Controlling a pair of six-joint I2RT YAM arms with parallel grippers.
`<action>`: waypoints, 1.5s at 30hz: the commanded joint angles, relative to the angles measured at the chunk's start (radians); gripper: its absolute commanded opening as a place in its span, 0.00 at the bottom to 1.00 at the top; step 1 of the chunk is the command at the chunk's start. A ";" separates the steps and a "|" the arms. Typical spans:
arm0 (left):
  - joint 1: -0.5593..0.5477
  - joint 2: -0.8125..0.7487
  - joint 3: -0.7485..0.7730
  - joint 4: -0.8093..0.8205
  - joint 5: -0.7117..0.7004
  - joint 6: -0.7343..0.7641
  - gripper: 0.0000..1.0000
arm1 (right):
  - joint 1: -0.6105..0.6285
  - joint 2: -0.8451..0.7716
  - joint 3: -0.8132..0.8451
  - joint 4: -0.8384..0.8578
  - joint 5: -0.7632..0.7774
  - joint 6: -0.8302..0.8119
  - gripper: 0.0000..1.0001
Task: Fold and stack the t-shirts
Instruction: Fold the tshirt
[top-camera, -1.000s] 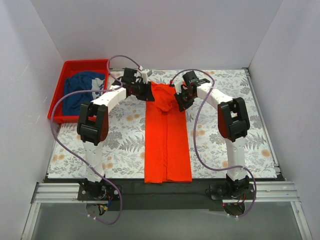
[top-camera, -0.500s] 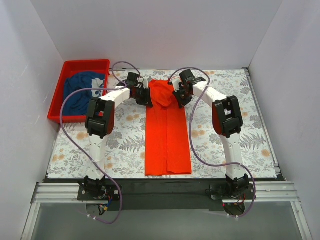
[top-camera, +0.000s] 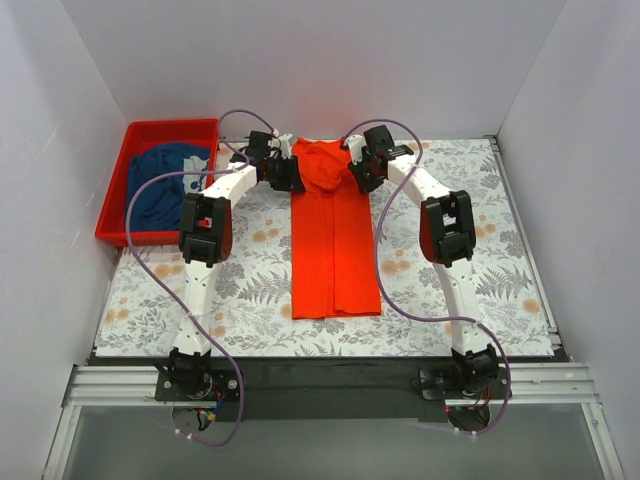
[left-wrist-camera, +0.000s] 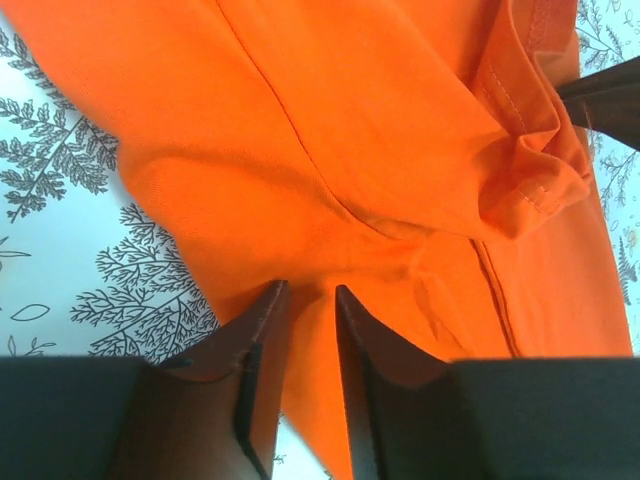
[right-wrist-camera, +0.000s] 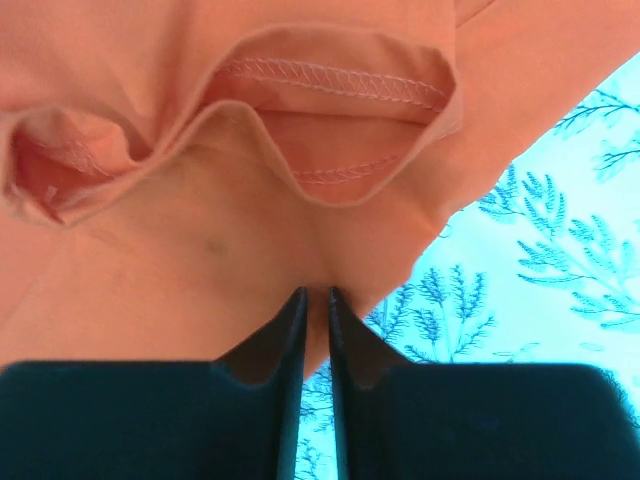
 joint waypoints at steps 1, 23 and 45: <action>0.007 -0.033 0.036 -0.043 -0.025 0.013 0.28 | -0.012 -0.045 0.022 -0.004 0.016 -0.020 0.22; 0.031 -1.054 -0.735 -0.046 0.380 0.427 0.88 | 0.020 -1.156 -0.876 0.047 -0.458 -0.478 0.98; -0.487 -1.361 -1.619 0.352 -0.033 0.775 0.54 | 0.388 -1.303 -1.581 0.203 -0.226 -0.710 0.41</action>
